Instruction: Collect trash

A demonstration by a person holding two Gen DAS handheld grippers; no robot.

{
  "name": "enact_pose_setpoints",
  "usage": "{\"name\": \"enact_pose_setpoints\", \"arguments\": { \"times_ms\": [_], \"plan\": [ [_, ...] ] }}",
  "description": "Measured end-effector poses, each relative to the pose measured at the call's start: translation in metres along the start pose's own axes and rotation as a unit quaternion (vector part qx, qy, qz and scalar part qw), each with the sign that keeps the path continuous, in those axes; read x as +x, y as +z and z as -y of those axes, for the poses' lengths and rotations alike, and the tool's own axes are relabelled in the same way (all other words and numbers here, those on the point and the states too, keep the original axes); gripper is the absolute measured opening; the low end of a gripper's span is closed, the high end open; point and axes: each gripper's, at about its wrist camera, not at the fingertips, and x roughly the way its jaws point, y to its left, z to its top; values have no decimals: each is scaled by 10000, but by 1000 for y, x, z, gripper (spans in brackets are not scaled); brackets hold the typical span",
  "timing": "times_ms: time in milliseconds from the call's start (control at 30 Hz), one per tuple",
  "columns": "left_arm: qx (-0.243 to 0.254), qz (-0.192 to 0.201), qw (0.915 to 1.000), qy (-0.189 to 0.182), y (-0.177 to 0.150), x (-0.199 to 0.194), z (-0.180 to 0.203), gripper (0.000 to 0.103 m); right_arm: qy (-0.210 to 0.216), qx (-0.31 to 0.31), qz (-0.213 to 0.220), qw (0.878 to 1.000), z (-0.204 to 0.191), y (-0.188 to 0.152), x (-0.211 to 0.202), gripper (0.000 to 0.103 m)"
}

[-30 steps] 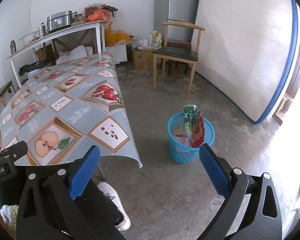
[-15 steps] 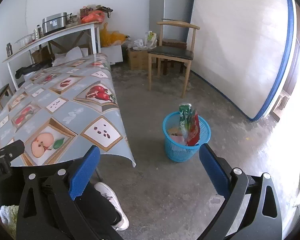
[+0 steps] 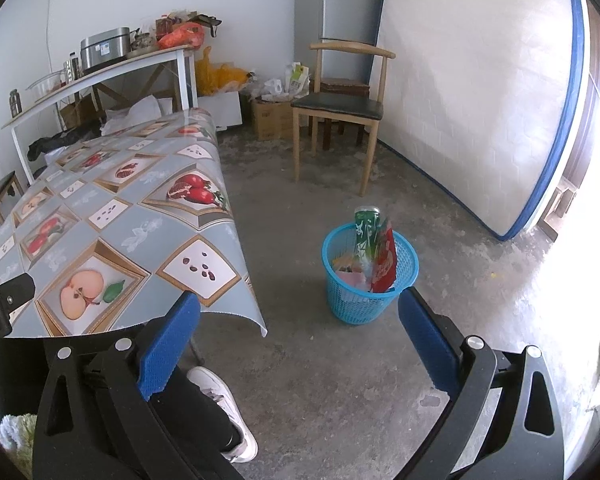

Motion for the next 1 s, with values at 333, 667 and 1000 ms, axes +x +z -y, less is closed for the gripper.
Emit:
{"name": "enact_pose_setpoints", "arguments": {
  "times_ms": [333, 667, 1000],
  "plan": [
    [-19, 21, 10000, 23, 2, -1, -3, 95, -3, 4, 28, 10000, -3, 3, -1, 97],
    [-20, 16, 10000, 28, 2, -1, -3, 94, -20, 16, 21, 10000, -4, 2, -2, 97],
    [-20, 17, 10000, 29, 2, -1, -4, 94, -44, 25, 32, 10000, -1, 2, -3, 97]
  ]
}}
